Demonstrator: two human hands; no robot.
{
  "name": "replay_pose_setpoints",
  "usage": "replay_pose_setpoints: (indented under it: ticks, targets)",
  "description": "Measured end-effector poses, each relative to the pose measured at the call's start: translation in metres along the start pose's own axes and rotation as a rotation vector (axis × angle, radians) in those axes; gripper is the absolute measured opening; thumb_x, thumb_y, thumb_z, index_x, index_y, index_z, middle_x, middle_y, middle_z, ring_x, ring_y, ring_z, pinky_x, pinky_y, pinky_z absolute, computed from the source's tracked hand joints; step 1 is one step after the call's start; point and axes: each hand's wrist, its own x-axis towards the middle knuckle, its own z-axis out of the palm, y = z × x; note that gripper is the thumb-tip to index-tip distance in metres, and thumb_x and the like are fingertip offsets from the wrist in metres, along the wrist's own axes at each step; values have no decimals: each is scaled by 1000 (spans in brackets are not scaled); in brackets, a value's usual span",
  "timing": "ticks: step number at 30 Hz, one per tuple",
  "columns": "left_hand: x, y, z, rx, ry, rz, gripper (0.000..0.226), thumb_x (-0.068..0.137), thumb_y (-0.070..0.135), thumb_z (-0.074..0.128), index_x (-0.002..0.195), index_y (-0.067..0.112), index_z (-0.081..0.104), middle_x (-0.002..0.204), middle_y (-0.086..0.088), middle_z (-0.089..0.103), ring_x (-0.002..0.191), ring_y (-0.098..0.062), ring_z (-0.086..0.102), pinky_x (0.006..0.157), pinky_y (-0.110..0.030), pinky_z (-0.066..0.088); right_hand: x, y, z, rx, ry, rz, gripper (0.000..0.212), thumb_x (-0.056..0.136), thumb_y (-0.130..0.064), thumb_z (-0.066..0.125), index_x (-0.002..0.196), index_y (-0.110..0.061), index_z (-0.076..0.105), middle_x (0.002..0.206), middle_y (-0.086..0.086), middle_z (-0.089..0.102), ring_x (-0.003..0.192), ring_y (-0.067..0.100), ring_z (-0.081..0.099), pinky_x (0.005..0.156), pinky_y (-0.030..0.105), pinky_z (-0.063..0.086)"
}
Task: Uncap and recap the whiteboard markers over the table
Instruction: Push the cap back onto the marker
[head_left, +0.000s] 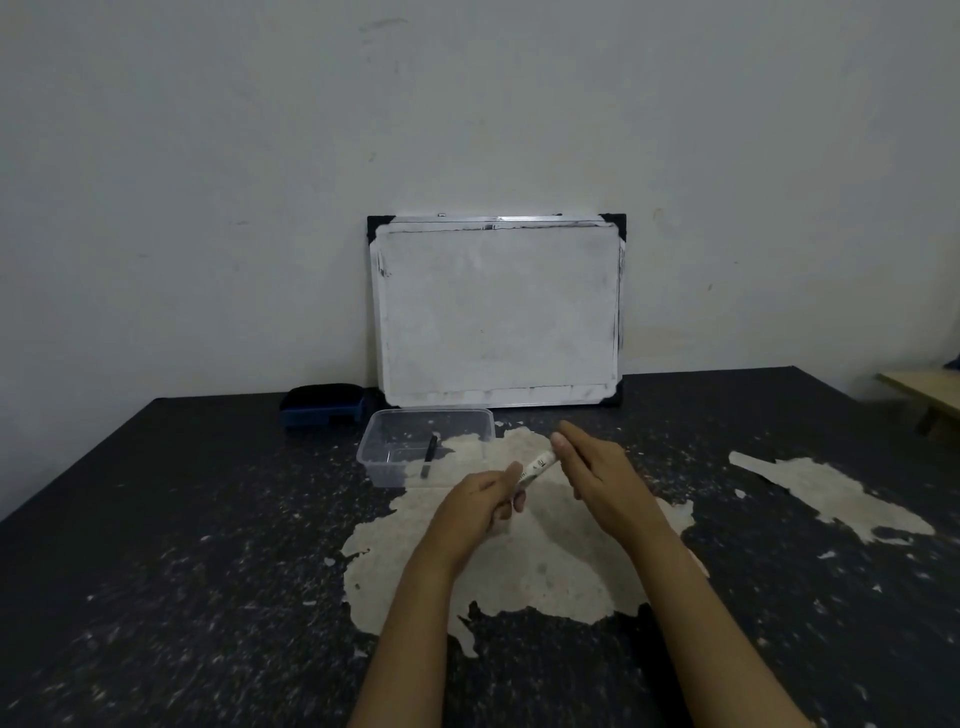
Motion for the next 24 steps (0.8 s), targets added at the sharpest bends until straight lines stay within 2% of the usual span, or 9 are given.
replay_pose_setpoints:
  ticks: [3,6,8,10,12,14,17,19,24]
  targets:
    - [0,0,4,151,80,19,51,93,63,43,71,22,65,59,10,52,52,-6,44,59,-28,34,0,2,2,30,-6,52,36,104,-40,40,79,-19,52,61,-2,49,52,9,42,55,36,37]
    - [-1,-2,6,380,190,70,52,94,63,38,76,22,64,68,3,61,64,-11,56,63,-29,39,1,6,6,77,-21,144,37,103,-41,41,77,-19,55,63,-4,50,54,4,42,58,31,37]
    - [-3,-2,6,497,237,129,49,96,60,36,73,23,60,63,5,56,59,-9,51,59,-27,36,1,7,7,117,-25,202,37,103,-40,43,73,-24,56,62,-8,50,53,2,44,58,28,39]
    - [-4,0,7,621,279,207,45,99,54,36,72,25,57,58,7,51,55,-7,48,54,-24,33,0,6,8,162,-20,251,38,103,-39,44,68,-32,56,58,-13,51,50,-1,47,54,16,39]
    - [-4,1,9,691,303,272,42,101,50,37,71,27,55,55,8,48,53,-7,46,51,-23,31,-1,4,8,212,-12,295,40,103,-40,44,66,-31,54,57,-12,50,48,-1,46,51,12,38]
    - [-3,-1,12,620,288,254,42,100,52,36,70,28,53,56,8,49,53,-5,45,52,-23,32,1,3,8,269,-12,320,41,103,-43,42,68,-23,52,60,-4,47,49,6,42,49,17,37]
    - [1,1,14,359,223,138,52,97,60,36,70,22,59,65,0,58,61,-9,52,60,-27,36,4,-1,5,410,10,353,48,102,-49,37,70,-17,51,59,-3,41,50,9,34,49,26,31]
    - [1,5,13,275,182,93,52,96,61,38,69,23,61,65,5,57,61,-8,51,62,-29,35,6,-1,-1,450,38,365,53,104,-47,32,70,-13,54,58,-1,40,50,11,33,49,28,28]
    - [1,12,14,210,158,59,49,94,62,41,66,27,59,62,10,55,52,1,46,60,-27,34,1,-3,-4,371,39,193,46,104,-40,42,74,-9,57,63,0,46,53,7,38,51,23,31]
